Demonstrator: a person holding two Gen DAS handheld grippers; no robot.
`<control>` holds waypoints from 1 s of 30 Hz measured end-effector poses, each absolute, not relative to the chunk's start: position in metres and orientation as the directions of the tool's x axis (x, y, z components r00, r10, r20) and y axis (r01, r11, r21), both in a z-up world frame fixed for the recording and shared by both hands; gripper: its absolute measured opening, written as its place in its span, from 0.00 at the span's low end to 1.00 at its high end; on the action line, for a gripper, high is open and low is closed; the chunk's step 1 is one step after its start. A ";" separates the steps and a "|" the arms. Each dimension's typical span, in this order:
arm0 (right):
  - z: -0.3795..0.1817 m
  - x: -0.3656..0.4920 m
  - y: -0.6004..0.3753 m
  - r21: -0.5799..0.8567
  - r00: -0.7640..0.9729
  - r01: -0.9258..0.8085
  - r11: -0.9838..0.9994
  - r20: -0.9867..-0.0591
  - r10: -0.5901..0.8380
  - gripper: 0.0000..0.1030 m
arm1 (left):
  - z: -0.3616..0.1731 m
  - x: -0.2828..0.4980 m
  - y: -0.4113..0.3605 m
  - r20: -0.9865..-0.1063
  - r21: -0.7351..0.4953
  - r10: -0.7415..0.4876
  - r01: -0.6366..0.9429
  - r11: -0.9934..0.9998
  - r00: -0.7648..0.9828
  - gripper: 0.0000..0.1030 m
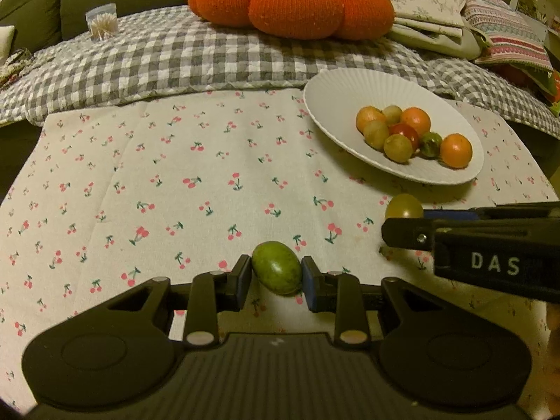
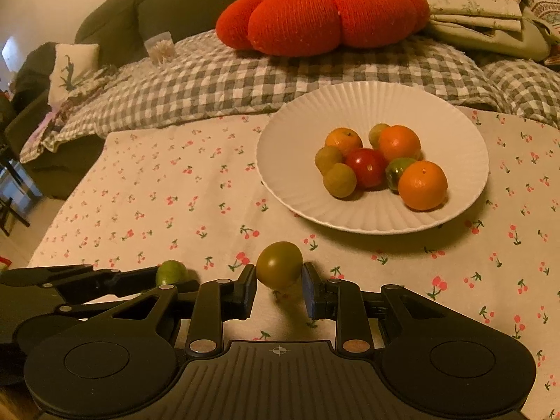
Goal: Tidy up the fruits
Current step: 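Grasp the green lime with the left tool while the right tool grasps the olive-green fruit, then carry the green lime and olive-green fruit over the white plate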
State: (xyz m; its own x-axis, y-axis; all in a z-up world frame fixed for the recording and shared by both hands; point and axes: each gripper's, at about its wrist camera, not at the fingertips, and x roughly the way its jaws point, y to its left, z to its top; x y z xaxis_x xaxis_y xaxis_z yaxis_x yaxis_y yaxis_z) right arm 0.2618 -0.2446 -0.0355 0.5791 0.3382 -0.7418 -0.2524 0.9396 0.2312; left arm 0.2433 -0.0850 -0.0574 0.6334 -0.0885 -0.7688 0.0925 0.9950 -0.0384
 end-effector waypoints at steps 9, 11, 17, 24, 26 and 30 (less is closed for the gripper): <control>-0.021 0.259 -0.246 0.252 0.598 -0.264 0.931 -0.715 0.363 0.25 | -0.048 0.243 -0.085 -0.747 -0.049 -0.097 0.092 0.995 0.658 0.28; -0.017 0.259 -0.246 0.254 0.604 -0.265 0.930 -0.709 0.365 0.25 | -0.045 0.244 -0.086 -0.742 -0.052 -0.103 0.096 0.994 0.662 0.28; -0.006 0.259 -0.253 0.269 0.622 -0.263 0.927 -0.687 0.376 0.25 | -0.033 0.245 -0.086 -0.720 -0.059 -0.114 0.104 0.993 0.685 0.28; 0.005 0.261 -0.266 0.291 0.646 -0.243 0.925 -0.663 0.378 0.25 | -0.028 0.250 -0.086 -0.722 -0.104 -0.146 0.102 0.989 0.676 0.28; 0.008 0.263 -0.270 0.296 0.651 -0.236 0.925 -0.659 0.377 0.25 | -0.027 0.252 -0.086 -0.725 -0.143 -0.176 0.105 0.984 0.665 0.28; 0.015 0.266 -0.283 0.310 0.667 -0.210 0.927 -0.647 0.368 0.25 | -0.019 0.254 -0.091 -0.700 -0.142 -0.195 0.133 0.981 0.687 0.28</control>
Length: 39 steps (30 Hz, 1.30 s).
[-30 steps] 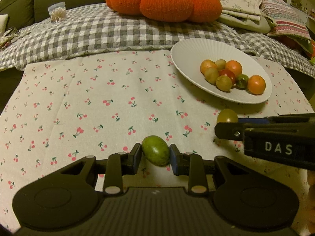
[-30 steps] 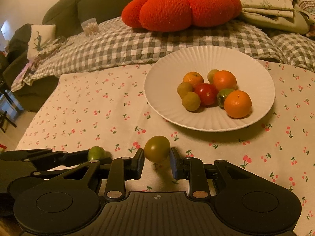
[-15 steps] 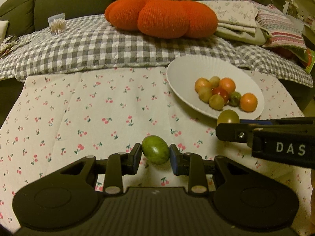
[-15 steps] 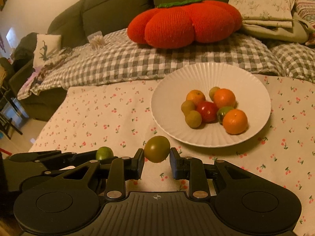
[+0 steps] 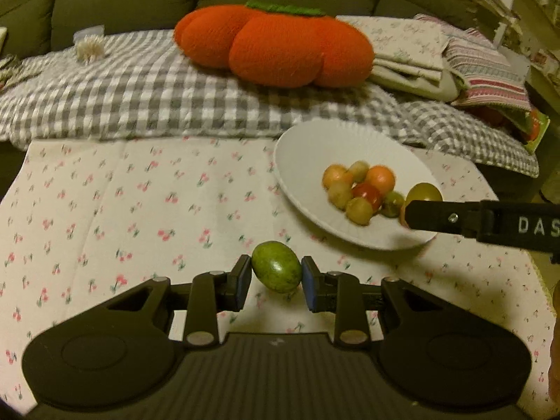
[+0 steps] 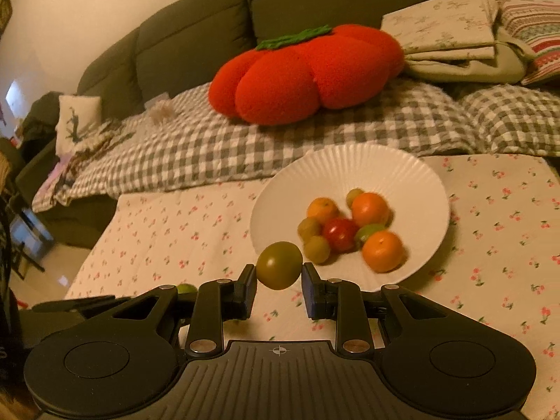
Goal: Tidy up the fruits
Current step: 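Carry the green lime and olive-green fruit over the white plate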
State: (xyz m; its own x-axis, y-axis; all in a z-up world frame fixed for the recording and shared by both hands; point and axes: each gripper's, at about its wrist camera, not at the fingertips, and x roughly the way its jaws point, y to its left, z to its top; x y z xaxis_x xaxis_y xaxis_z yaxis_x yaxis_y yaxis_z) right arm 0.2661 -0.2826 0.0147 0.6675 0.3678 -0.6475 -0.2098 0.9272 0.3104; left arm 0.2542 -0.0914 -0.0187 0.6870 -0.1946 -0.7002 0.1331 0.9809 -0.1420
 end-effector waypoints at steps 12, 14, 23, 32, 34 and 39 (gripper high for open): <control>0.024 0.288 -0.343 0.343 0.733 -0.058 0.938 -0.623 0.273 0.25 | -0.010 0.282 -0.113 -0.615 -0.110 -0.277 0.267 0.957 0.738 0.28; 0.018 0.293 -0.348 0.338 0.732 -0.037 0.941 -0.632 0.256 0.25 | -0.014 0.289 -0.118 -0.616 -0.107 -0.287 0.283 0.953 0.734 0.28; -0.007 0.309 -0.358 0.298 0.706 0.018 0.954 -0.680 0.199 0.25 | -0.033 0.306 -0.132 -0.631 -0.043 -0.293 0.344 0.938 0.719 0.28; -0.016 0.317 -0.360 0.319 0.693 0.027 0.947 -0.689 0.213 0.28 | -0.039 0.307 -0.137 -0.628 -0.003 -0.282 0.360 0.933 0.725 0.29; -0.017 0.318 -0.363 0.337 0.696 0.034 0.941 -0.683 0.220 0.30 | -0.039 0.307 -0.137 -0.628 -0.002 -0.280 0.359 0.933 0.726 0.35; -0.015 0.317 -0.370 0.386 0.700 0.062 0.920 -0.674 0.236 0.33 | -0.027 0.301 -0.131 -0.594 -0.022 -0.291 0.347 0.938 0.750 0.51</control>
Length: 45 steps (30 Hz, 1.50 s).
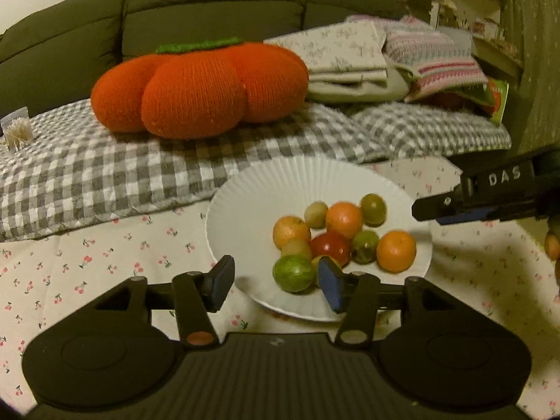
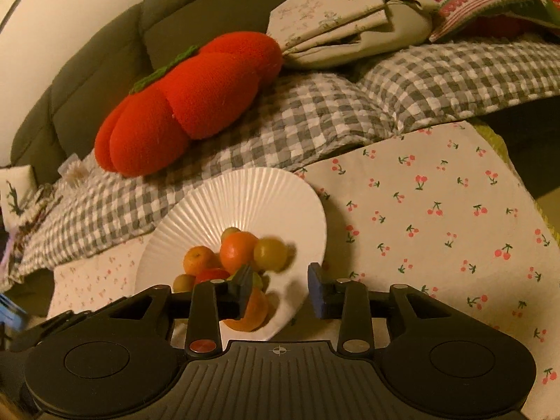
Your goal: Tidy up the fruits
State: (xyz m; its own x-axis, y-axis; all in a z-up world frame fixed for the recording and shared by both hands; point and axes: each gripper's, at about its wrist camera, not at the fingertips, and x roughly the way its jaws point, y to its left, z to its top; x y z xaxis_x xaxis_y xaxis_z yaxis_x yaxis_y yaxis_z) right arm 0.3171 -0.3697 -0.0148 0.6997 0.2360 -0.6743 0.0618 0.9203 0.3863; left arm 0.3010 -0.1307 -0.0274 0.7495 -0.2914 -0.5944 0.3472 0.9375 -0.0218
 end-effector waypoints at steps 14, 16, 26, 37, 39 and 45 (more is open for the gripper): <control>0.006 0.301 -0.362 0.435 0.715 0.046 0.899 -0.643 0.275 0.38 | 0.002 0.274 -0.091 -0.602 -0.131 -0.265 0.234 0.963 0.753 0.49; 0.011 0.295 -0.358 0.443 0.717 0.030 0.896 -0.634 0.290 0.38 | 0.005 0.264 -0.089 -0.607 -0.142 -0.260 0.219 0.965 0.751 0.49; 0.040 0.241 -0.341 0.431 0.738 -0.038 0.901 -0.597 0.316 0.43 | 0.018 0.210 -0.088 -0.639 -0.161 -0.241 0.179 0.971 0.731 0.50; 0.055 0.203 -0.325 0.358 0.745 -0.107 0.928 -0.589 0.313 0.51 | 0.026 0.175 -0.089 -0.622 -0.116 -0.177 0.134 0.984 0.763 0.51; 0.057 0.196 -0.322 0.343 0.754 -0.115 0.932 -0.581 0.307 0.51 | 0.026 0.166 -0.088 -0.617 -0.114 -0.171 0.127 0.985 0.768 0.51; 0.062 0.168 -0.304 0.254 0.791 -0.141 0.957 -0.552 0.263 0.52 | 0.030 0.140 -0.081 -0.599 -0.119 -0.158 0.108 0.987 0.785 0.51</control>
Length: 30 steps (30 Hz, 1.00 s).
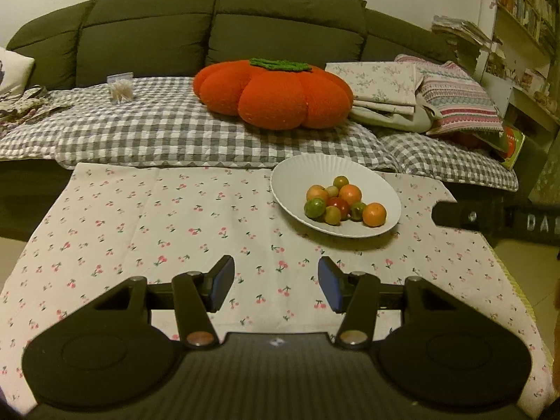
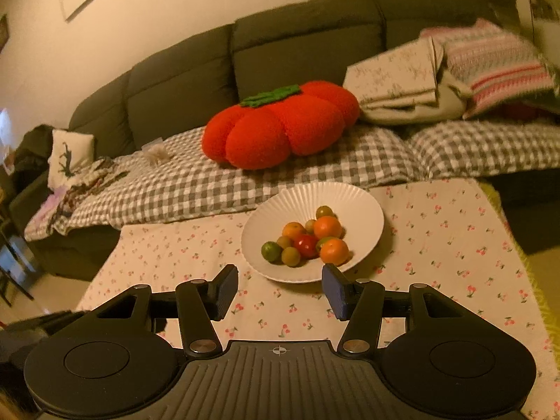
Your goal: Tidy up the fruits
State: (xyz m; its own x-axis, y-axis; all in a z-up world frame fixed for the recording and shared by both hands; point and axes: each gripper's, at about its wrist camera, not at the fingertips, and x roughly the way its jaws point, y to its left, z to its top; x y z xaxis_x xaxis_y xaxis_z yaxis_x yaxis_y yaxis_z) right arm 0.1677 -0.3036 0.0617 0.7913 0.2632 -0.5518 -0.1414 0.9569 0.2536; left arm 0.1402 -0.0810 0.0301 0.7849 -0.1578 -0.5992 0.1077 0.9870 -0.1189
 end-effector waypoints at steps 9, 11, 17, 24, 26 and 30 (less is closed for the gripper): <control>0.048 0.124 -0.291 0.228 0.804 -0.128 0.965 -0.546 0.236 0.59 | 0.027 0.128 -0.075 -0.593 -0.077 -0.109 0.079 0.994 0.797 0.54; 0.046 0.120 -0.288 0.222 0.803 -0.128 0.967 -0.549 0.232 0.64 | 0.026 0.128 -0.074 -0.590 -0.069 -0.101 0.075 0.995 0.801 0.58; 0.038 0.118 -0.278 0.166 0.815 -0.102 0.981 -0.551 0.178 0.93 | 0.024 0.128 -0.074 -0.581 -0.040 -0.073 0.061 0.997 0.811 0.73; 0.027 0.120 -0.272 0.121 0.809 -0.071 0.990 -0.574 0.128 0.95 | 0.023 0.128 -0.073 -0.578 -0.039 -0.065 0.052 0.998 0.813 0.89; 0.026 0.121 -0.273 0.130 0.807 -0.065 0.989 -0.577 0.129 0.96 | 0.023 0.128 -0.073 -0.577 -0.038 -0.063 0.051 0.998 0.814 0.92; 0.025 0.121 -0.274 0.128 0.805 -0.056 0.990 -0.581 0.121 0.96 | 0.020 0.130 -0.073 -0.590 -0.043 -0.062 0.045 0.998 0.805 0.95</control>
